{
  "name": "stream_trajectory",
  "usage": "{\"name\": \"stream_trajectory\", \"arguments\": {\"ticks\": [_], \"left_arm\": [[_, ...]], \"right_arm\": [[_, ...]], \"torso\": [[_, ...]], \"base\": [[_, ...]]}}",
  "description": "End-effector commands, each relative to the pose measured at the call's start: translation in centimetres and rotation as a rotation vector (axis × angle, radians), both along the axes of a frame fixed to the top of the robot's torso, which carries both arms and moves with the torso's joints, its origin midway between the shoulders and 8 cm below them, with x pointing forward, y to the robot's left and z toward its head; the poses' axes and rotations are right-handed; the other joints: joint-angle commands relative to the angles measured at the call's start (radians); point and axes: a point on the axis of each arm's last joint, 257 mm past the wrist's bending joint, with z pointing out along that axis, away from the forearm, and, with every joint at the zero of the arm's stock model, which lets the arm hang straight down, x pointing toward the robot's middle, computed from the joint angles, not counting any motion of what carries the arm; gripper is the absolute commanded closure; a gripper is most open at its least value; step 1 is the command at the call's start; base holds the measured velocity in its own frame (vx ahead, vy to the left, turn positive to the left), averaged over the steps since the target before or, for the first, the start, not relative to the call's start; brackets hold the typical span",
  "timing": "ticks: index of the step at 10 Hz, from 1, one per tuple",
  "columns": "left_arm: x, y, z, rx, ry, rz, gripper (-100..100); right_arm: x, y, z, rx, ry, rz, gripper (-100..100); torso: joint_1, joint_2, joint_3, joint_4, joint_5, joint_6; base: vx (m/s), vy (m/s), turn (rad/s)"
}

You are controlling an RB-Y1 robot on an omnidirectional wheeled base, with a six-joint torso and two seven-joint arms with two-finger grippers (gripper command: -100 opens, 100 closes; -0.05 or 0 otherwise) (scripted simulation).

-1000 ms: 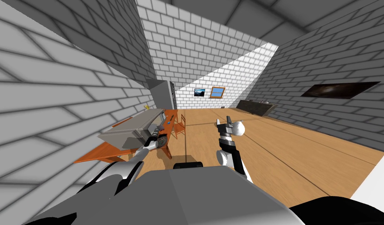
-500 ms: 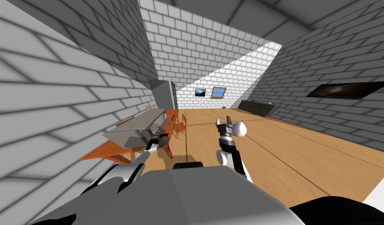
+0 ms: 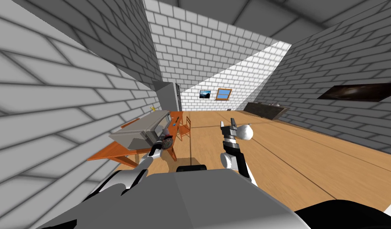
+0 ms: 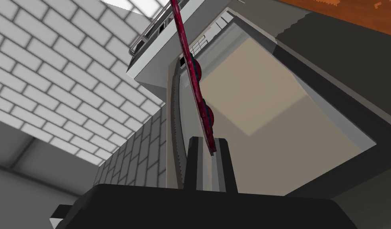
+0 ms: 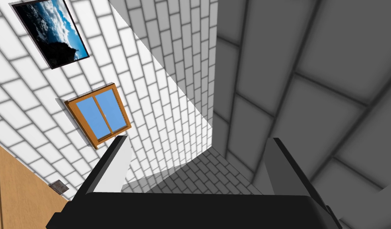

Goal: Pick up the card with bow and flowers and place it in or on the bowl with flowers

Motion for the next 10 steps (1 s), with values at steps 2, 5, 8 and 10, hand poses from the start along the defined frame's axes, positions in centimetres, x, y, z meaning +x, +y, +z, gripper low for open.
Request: {"name": "stream_trajectory", "arguments": {"ticks": [2, 5, 8, 10], "left_arm": [[-0.5, -0.8, -0.2, 0.064, 0.003, -0.016, 100], [-1.5, -2.4, -0.9, 0.148, 0.009, -0.049, 100], [-3.8, -5.8, -2.5, 0.271, 0.015, -0.112, 100], [-5.0, -7.6, -3.6, 0.337, 0.029, -0.143, 100]], "right_arm": [[0.0, 0.0, 0.0, 0.000, 0.000, 0.000, 0], [0.0, 0.0, 0.0, 0.000, 0.000, 0.000, 0], [0.0, 0.0, 0.0, 0.000, 0.000, 0.000, 0], [0.0, 0.0, 0.0, 0.000, 0.000, 0.000, 0]], "torso": [[0.000, 0.000, 0.000, 0.000, 0.000, 0.000], [0.000, -0.001, 0.000, 0.000, 0.000, 0.001], [0.000, -0.001, -0.001, 0.000, 0.000, 0.000], [0.000, -0.002, -0.001, 0.000, 0.000, 0.000]], "base": [[0.008, 0.023, 0.016], [0.012, 0.026, 0.033], [0.025, 0.039, 0.057], [0.026, 0.046, 0.049]]}}
